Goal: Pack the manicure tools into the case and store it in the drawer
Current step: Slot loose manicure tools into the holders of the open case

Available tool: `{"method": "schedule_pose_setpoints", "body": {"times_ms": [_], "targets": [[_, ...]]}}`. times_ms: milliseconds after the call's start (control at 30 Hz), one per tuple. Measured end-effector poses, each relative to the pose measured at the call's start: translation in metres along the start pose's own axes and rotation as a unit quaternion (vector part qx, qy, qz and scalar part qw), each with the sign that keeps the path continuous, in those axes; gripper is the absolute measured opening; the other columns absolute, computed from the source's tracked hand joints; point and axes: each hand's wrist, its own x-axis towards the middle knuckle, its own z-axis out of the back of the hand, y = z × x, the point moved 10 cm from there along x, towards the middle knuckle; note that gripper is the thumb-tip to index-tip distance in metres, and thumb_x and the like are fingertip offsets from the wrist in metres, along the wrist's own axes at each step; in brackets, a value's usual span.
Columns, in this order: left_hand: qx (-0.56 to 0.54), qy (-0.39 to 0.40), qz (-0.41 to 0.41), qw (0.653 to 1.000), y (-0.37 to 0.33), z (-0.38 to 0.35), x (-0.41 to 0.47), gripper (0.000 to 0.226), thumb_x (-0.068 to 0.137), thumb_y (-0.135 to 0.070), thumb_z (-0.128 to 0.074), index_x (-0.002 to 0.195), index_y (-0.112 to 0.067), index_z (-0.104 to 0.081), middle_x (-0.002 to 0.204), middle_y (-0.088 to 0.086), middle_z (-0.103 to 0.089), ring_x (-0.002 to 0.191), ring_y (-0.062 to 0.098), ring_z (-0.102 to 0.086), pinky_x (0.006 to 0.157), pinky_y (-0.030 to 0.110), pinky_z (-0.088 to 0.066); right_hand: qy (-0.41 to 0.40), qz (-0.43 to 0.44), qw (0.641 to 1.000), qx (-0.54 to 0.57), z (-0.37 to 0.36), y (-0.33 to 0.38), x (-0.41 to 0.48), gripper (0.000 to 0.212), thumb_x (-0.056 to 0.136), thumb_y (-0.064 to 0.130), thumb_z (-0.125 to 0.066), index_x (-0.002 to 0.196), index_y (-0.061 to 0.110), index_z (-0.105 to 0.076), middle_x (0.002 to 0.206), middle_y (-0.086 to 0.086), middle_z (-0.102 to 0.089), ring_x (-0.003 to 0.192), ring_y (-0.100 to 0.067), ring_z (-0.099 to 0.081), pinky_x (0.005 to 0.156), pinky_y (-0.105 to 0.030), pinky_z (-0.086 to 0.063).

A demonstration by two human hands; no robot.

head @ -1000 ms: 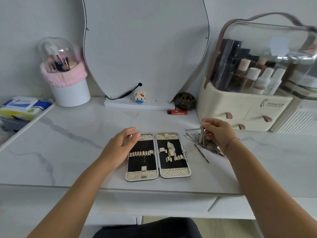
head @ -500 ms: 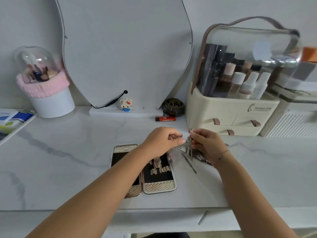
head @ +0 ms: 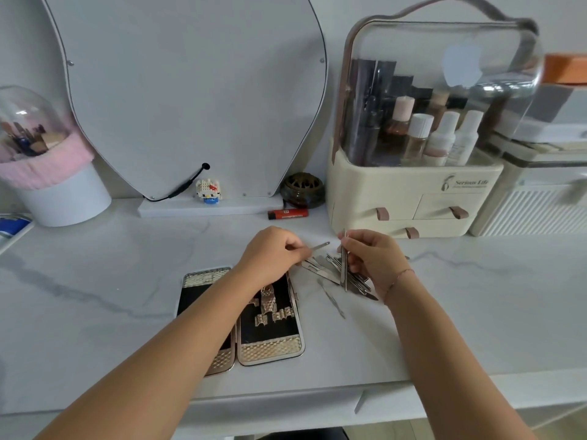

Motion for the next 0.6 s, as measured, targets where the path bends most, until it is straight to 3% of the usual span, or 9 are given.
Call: {"method": "schedule_pose_setpoints", "body": {"times_ms": [233, 400, 500, 600], "targets": [[0.040, -0.011, -0.003, 0.999, -0.004, -0.006, 0.003, 0.031, 0.084, -0.047, -0.060, 0.072, -0.020, -0.071, 0.069, -0.005, -0.066, 0.068, 0.015, -0.062, 0.071, 0.038, -0.052, 0.016, 0.005, 1.000, -0.006, -0.005, 0.002, -0.002, 0.007, 0.087, 0.007, -0.061, 0.088, 0.006, -0.068, 0.072, -0.008, -0.065, 0.052, -0.009, -0.049, 0.049, -0.018, -0.045], [-0.019, -0.013, -0.023, 0.999, -0.020, -0.005, 0.002, 0.033, 0.088, -0.044, -0.055, 0.103, -0.019, -0.071, 0.100, -0.002, -0.071, 0.088, 0.010, -0.063, 0.082, 0.032, -0.051, 0.033, 0.012, 0.999, 0.034, -0.010, 0.007, -0.002, 0.010, 0.087, 0.010, -0.062, 0.090, 0.002, -0.067, 0.067, -0.002, -0.067, 0.054, -0.011, -0.053, 0.049, -0.018, -0.047], [-0.030, -0.006, -0.025, 0.999, -0.018, -0.007, 0.000, 0.033, 0.088, -0.043, -0.055, 0.104, -0.019, -0.070, 0.102, -0.003, -0.071, 0.089, 0.008, -0.063, 0.081, 0.028, -0.050, 0.020, 0.021, 0.999, 0.046, -0.009, 0.011, 0.000, 0.017, 0.088, 0.011, -0.062, 0.096, -0.003, -0.065, 0.075, -0.004, -0.069, 0.048, -0.010, -0.048, 0.047, -0.019, -0.041], [-0.028, -0.010, -0.027, 0.999, -0.013, -0.003, -0.002, 0.032, 0.088, -0.043, -0.056, 0.105, -0.020, -0.070, 0.106, -0.006, -0.070, 0.093, 0.005, -0.061, 0.079, 0.020, -0.046, 0.011, 0.026, 0.998, 0.061, -0.006, 0.014, 0.001, 0.010, 0.088, 0.012, -0.061, 0.089, 0.002, -0.065, 0.081, -0.005, -0.070, 0.042, -0.010, -0.042, 0.043, -0.018, -0.037]]}}
